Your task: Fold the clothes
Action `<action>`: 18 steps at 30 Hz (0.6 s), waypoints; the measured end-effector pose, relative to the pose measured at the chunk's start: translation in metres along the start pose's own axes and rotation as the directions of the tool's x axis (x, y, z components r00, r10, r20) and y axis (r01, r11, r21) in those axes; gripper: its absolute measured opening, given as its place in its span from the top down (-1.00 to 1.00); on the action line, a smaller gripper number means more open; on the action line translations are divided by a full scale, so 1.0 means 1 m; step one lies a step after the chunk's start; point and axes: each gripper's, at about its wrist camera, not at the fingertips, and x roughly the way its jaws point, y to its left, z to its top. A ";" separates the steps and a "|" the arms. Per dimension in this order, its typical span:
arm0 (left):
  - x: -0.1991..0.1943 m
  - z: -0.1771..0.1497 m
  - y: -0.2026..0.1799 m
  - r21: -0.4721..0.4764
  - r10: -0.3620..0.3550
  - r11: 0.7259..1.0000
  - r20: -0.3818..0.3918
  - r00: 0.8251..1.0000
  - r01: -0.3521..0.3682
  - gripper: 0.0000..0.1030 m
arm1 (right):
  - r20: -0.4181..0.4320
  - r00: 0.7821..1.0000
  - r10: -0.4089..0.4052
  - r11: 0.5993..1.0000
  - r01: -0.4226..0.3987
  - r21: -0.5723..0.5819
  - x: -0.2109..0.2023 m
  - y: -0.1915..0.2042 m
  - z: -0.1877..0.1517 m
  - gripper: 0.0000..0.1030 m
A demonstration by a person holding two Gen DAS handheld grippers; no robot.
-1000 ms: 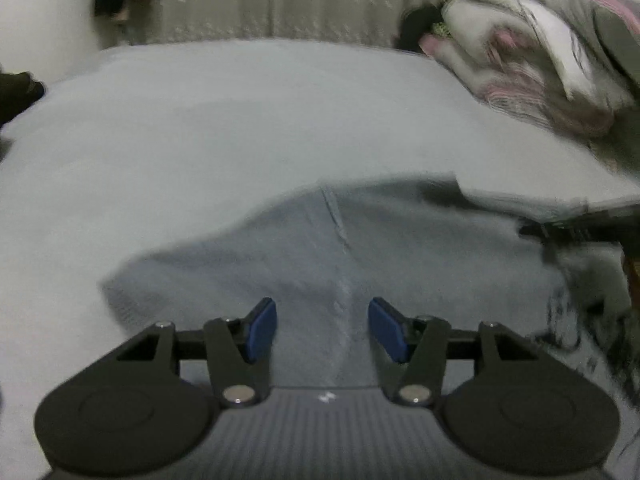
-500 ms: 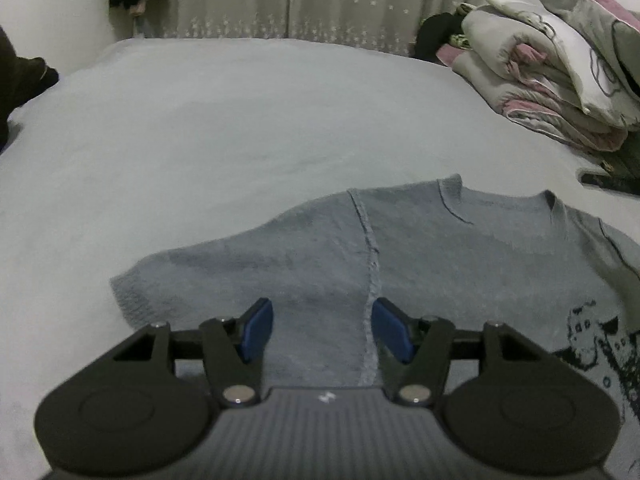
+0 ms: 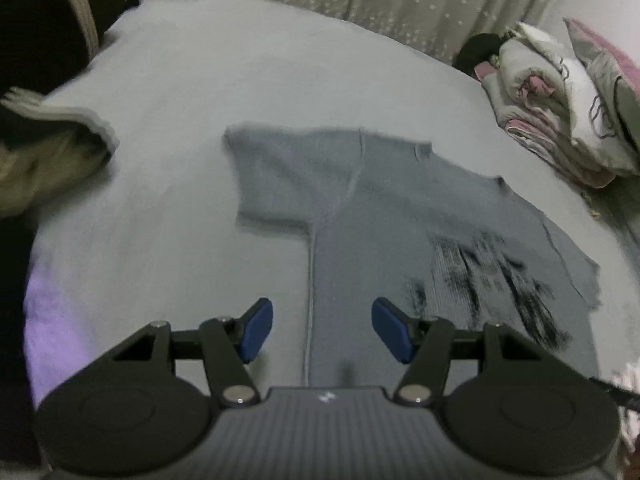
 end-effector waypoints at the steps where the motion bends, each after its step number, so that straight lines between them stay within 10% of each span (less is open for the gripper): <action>1: -0.010 -0.019 0.004 -0.016 -0.008 1.000 -0.007 1.000 0.008 -0.05 | -0.016 1.000 0.015 1.000 -0.015 -0.009 -0.006 0.002 -0.012 0.10; 10: -0.056 -0.133 0.012 0.000 -0.018 1.000 -0.040 0.999 0.018 0.09 | -0.054 0.998 0.014 0.995 -0.019 -0.097 -0.062 0.011 -0.098 0.08; 18: -0.061 -0.147 0.019 -0.034 -0.072 0.997 -0.016 0.997 0.072 0.29 | 0.058 0.998 -0.013 0.972 -0.001 0.235 -0.103 -0.025 -0.125 0.08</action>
